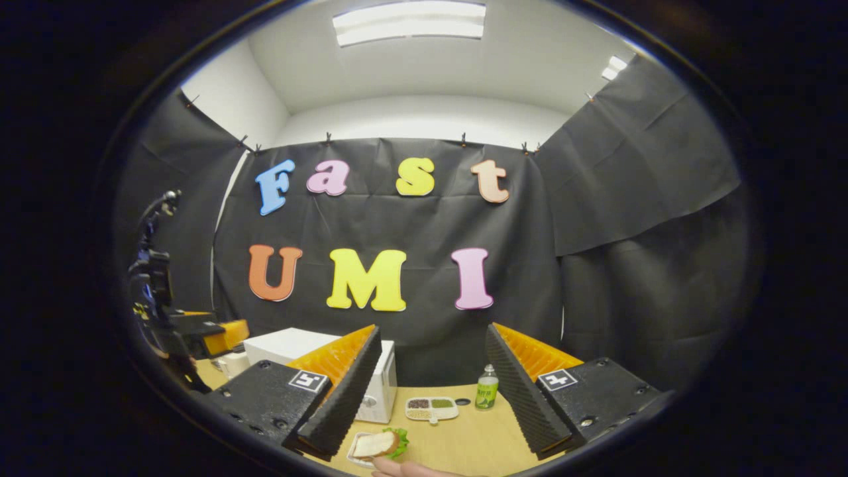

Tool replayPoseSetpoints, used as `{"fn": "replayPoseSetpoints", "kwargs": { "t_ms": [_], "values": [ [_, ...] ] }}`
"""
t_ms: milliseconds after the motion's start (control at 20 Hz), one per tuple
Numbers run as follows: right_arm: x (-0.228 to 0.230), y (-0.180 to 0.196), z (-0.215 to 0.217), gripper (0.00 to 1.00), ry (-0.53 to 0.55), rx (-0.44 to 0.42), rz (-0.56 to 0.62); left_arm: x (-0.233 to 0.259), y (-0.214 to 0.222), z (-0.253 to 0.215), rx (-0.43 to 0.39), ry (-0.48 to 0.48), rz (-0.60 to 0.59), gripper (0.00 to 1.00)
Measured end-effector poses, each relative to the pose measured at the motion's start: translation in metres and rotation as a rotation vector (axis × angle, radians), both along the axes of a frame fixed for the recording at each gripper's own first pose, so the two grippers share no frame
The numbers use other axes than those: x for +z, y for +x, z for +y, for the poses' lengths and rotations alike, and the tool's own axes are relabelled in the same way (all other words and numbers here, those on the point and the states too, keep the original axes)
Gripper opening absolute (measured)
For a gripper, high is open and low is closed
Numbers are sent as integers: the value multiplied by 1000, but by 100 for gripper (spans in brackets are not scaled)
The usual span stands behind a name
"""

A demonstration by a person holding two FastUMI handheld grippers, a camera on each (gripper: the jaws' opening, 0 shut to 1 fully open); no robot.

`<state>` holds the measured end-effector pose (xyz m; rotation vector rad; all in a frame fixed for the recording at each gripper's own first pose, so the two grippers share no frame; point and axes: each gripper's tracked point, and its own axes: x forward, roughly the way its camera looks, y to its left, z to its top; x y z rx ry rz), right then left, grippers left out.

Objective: Open the microwave oven with the left hand, put the food in, and close the microwave oven.

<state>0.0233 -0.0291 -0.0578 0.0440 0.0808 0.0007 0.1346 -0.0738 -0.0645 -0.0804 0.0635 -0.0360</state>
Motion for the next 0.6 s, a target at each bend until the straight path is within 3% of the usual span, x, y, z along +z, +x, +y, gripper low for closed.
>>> {"fn": "replayPoseSetpoints", "kwargs": {
  "t_ms": [50,100,150,200,250,350,400,450,500,550,600],
  "values": [
    [-4,1,0,100,7,6,10,-12,10,-5,9,21,21,95],
    [-10,2,-2,92,7,9,23,-28,18,-14,-3,41,44,95],
    [-13,1,-4,100,14,16,30,-39,27,-26,-22,43,52,95],
    [-16,1,-4,92,25,28,31,-52,36,-35,-38,39,67,100],
    [-18,2,-5,92,34,38,32,-66,44,-46,-54,37,84,80],
    [-28,6,-15,92,34,43,38,-96,60,-60,-66,46,123,80],
    [-34,9,-19,92,33,42,48,-111,68,-70,-74,54,142,100],
    [-41,12,-24,100,29,37,62,-122,75,-75,-65,64,150,80],
    [-48,13,-29,92,22,39,76,-132,82,-81,-62,81,154,80],
    [-56,15,-31,100,19,48,96,-144,89,-92,-83,82,166,93],
    [-62,15,-34,100,18,58,109,-156,96,-100,-88,78,184,78]
  ]
}}
